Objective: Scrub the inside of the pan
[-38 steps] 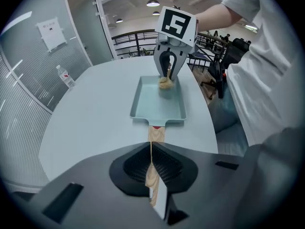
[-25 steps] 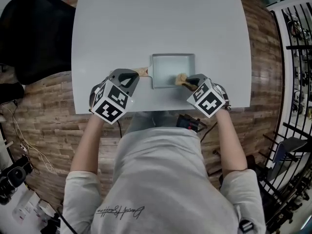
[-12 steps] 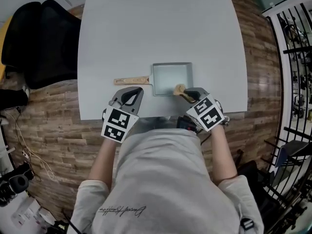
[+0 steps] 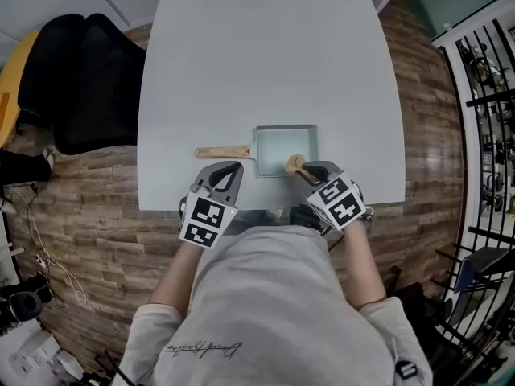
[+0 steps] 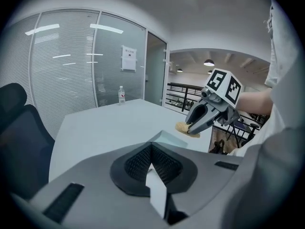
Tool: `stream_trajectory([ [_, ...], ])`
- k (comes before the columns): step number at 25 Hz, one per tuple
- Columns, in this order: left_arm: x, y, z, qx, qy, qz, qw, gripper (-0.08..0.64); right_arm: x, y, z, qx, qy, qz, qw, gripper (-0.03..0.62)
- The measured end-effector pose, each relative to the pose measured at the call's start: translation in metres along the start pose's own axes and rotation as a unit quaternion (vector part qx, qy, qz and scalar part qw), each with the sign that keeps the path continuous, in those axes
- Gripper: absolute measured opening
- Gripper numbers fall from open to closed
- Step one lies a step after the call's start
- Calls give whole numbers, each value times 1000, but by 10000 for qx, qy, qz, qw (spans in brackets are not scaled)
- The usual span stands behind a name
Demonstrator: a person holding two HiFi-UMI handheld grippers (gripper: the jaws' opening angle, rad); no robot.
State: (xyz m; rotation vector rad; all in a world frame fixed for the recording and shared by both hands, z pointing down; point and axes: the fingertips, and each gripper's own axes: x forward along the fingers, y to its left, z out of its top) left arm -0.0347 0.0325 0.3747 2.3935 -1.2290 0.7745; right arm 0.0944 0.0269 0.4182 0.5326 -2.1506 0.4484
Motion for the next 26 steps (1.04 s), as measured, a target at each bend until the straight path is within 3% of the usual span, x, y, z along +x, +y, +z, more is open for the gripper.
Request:
stream_trajectory([
  [26,9,-15,6,218,20,-455,9987,11,-3,-1,4,-89,-59,99,9999,67],
])
